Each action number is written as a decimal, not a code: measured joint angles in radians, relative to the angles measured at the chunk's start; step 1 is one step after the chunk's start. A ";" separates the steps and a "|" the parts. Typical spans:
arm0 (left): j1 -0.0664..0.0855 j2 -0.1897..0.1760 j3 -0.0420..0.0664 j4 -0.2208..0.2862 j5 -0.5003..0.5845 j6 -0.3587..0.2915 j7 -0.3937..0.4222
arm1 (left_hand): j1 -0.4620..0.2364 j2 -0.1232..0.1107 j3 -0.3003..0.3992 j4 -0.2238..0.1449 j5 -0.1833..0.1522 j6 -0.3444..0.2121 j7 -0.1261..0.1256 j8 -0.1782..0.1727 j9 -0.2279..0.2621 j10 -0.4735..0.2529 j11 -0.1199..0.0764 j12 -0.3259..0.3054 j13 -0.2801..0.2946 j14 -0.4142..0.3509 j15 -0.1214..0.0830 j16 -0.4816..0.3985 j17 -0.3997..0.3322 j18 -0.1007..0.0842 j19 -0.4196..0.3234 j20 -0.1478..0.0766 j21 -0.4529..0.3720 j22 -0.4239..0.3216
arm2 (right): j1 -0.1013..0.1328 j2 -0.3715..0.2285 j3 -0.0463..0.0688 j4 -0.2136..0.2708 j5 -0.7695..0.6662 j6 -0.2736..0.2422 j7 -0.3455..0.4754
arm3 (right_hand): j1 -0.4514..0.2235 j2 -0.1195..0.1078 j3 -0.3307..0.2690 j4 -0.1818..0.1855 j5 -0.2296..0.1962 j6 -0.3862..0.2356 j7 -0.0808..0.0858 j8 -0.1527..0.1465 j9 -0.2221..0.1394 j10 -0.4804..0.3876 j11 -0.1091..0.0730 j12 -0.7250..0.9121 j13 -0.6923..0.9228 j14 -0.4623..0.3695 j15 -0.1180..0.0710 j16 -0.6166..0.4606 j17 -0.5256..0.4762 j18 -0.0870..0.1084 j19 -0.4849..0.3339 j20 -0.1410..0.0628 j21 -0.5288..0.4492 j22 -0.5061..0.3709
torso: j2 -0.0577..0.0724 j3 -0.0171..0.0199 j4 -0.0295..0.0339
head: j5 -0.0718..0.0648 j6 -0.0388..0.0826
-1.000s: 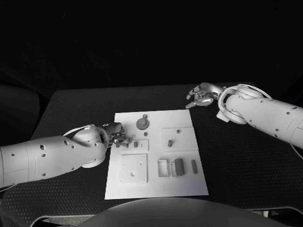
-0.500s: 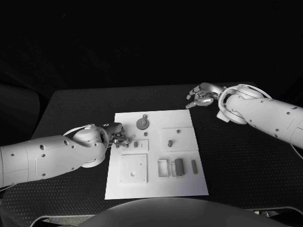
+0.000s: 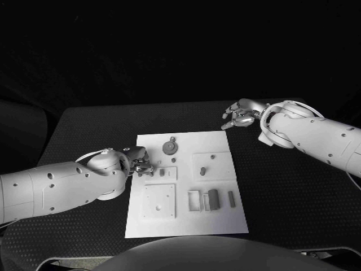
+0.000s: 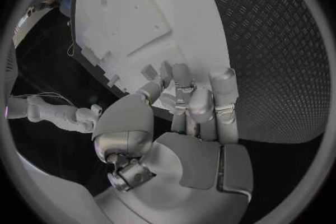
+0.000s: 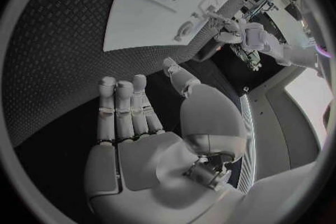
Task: Assemble the parts on the task board
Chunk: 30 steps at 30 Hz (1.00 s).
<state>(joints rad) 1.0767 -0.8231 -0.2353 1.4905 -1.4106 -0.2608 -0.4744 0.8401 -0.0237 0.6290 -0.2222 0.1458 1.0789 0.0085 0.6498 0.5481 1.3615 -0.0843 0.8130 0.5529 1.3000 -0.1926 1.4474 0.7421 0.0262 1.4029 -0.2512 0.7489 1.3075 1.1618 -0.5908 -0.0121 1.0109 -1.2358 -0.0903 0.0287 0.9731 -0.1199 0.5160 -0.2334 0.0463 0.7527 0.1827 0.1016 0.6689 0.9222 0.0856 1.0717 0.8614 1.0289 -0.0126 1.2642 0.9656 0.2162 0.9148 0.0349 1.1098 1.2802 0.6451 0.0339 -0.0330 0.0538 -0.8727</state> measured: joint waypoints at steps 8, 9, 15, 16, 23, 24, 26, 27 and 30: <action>0.000 0.000 0.000 -0.001 0.000 -0.002 0.001 | 0.010 -0.010 0.008 0.008 -0.008 0.000 0.000 0.002 -0.005 0.000 0.000 0.000 -0.001 0.000 0.000 0.000 -0.001 0.000 0.000 0.000 0.000 0.000 | 0.000 0.000 0.000 0.000 0.000 0.000 0.000 | 0.000 0.000 0.000 0.000 0.000 0.000 0.000 0.000 0.000 0.000 0.000 0.000 0.000 0.000 0.000 0.000 0.000 0.000 0.001 0.001 0.000 0.000 | 0.000 0.0000 0.0000 | 0.000 0.000; 0.000 0.000 0.000 -0.001 0.000 -0.002 0.001 | 0.010 -0.010 0.012 0.012 -0.008 0.000 0.000 0.005 -0.006 0.000 0.000 0.000 -0.001 0.000 0.000 0.000 -0.002 0.000 0.000 0.000 0.000 0.000 | 0.000 0.000 0.000 0.000 0.000 0.000 0.000 | 0.000 0.000 0.000 0.000 0.000 0.000 0.000 0.000 0.000 0.000 0.000 0.000 0.000 0.000 0.000 0.000 0.000 0.000 0.001 0.001 0.000 0.000 | 0.000 0.0000 0.0000 | 0.000 0.000; 0.000 0.000 0.000 -0.001 0.000 -0.002 0.000 | 0.008 -0.012 0.018 0.018 -0.012 0.000 0.000 0.006 -0.009 0.000 0.000 0.000 -0.001 0.002 0.002 0.000 -0.002 0.000 0.001 0.002 0.000 0.000 | 0.000 0.000 0.000 -0.001 0.000 0.000 0.000 | 0.000 0.000 0.000 0.000 0.000 0.000 0.000 0.000 0.000 0.000 0.000 0.000 0.000 0.000 0.000 0.000 0.000 0.000 0.001 0.001 0.000 0.000 | 0.000 0.0000 -0.0005 | 0.001 0.000; 0.000 0.000 0.000 -0.001 0.000 -0.002 0.000 | 0.007 -0.013 0.018 0.018 -0.012 0.000 0.000 0.006 -0.009 0.000 0.000 0.000 -0.001 0.002 0.002 0.000 -0.002 0.000 0.001 0.002 0.000 0.000 | 0.000 0.000 0.000 -0.001 0.000 0.000 0.000 | 0.000 0.000 0.000 0.000 0.000 0.000 0.000 0.000 0.000 0.000 0.000 0.000 0.000 0.000 0.000 0.000 0.000 0.000 0.001 0.001 0.000 0.000 | 0.000 0.0000 -0.0005 | 0.001 0.000; 0.000 0.000 0.000 -0.001 0.000 -0.003 -0.001 | 0.002 -0.035 0.022 0.022 -0.012 0.000 0.000 0.008 -0.013 0.000 0.000 0.000 -0.001 0.003 0.003 0.000 -0.003 0.000 0.001 0.002 0.000 0.000 | 0.000 0.000 0.000 -0.001 0.000 0.000 -0.001 | 0.000 0.000 0.000 0.000 0.000 0.000 0.000 0.000 0.000 0.000 0.000 0.000 -0.001 0.000 0.000 0.000 0.000 0.000 0.001 0.002 0.000 0.000 | 0.000 0.0000 -0.0005 | 0.000 0.000; 0.000 0.000 0.000 -0.001 0.000 -0.003 -0.001 | 0.001 -0.038 0.025 0.025 -0.012 0.000 0.000 0.009 -0.014 0.000 0.000 0.000 -0.001 0.003 0.003 0.000 -0.003 0.000 0.001 0.002 0.000 0.000 | 0.000 0.000 0.000 -0.001 0.000 0.000 -0.001 | 0.000 0.000 0.000 0.000 0.000 0.000 0.000 0.000 0.000 0.000 0.000 0.000 -0.001 0.000 0.000 0.000 0.000 0.000 0.001 0.002 0.000 0.000 | 0.000 0.0000 -0.0005 | 0.000 0.000; 0.000 0.000 0.000 -0.001 0.000 -0.003 -0.001 | -0.001 -0.045 0.028 0.028 -0.012 0.000 0.000 0.013 -0.016 0.000 0.000 0.000 -0.002 0.003 0.003 0.000 -0.003 0.000 0.001 0.002 0.000 0.000 | 0.000 0.000 0.000 -0.001 0.000 0.000 -0.001 | 0.000 0.000 0.000 0.000 0.000 0.000 0.000 0.000 0.000 0.000 0.000 0.000 -0.001 0.000 0.000 0.000 0.000 0.000 0.001 0.002 0.000 0.000 | 0.000 0.0000 -0.0005 | 0.000 0.000; 0.000 0.000 0.000 -0.001 0.000 -0.003 -0.001 | -0.004 -0.049 0.030 0.031 -0.012 0.000 0.000 0.013 -0.017 0.000 0.000 0.000 -0.002 0.003 0.003 0.000 -0.003 0.000 0.001 0.002 0.000 0.000 | 0.000 0.000 0.000 -0.001 0.000 0.000 -0.001 | 0.000 0.000 0.000 0.000 0.000 0.000 0.000 0.000 0.000 0.000 0.000 0.000 -0.001 0.000 0.000 0.000 0.000 0.000 0.001 0.002 0.000 0.000 | 0.000 0.0000 -0.0005 | 0.000 0.000; -0.001 0.000 -0.001 -0.001 0.000 -0.003 -0.001 | -0.006 -0.064 0.027 0.048 -0.012 0.000 0.000 0.015 -0.019 0.000 -0.001 0.000 -0.002 0.003 0.003 0.000 -0.005 0.001 0.002 0.001 0.000 0.000 | 0.000 0.000 0.000 -0.001 0.000 0.000 -0.001 | 0.000 0.000 0.000 0.000 0.000 0.000 0.000 0.000 0.000 0.000 0.000 0.000 -0.001 0.000 0.000 0.000 0.000 0.000 0.001 0.002 0.000 0.000 | 0.000 0.0001 -0.0005 | 0.000 0.000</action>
<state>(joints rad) 1.0761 -0.8234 -0.2359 1.4897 -1.4107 -0.2638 -0.4751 0.8339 -0.0873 0.6556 -0.1745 0.1343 1.0784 0.0081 0.6652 0.5291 1.3614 -0.0849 0.8130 0.5508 1.3028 -0.1897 1.4474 0.7374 0.0272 1.4053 -0.2505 0.7489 1.3073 1.1618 -0.5910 -0.0122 1.0098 -1.2358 -0.0900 0.0279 0.9731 -0.1199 0.5160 -0.2334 0.0463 0.7526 0.1827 0.1016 0.6691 0.9222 0.0856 1.0717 0.8606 1.0287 -0.0124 1.2642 0.9659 0.2163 0.9162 0.0365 1.1098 1.2802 0.6451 0.0340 -0.0335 0.0537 -0.8727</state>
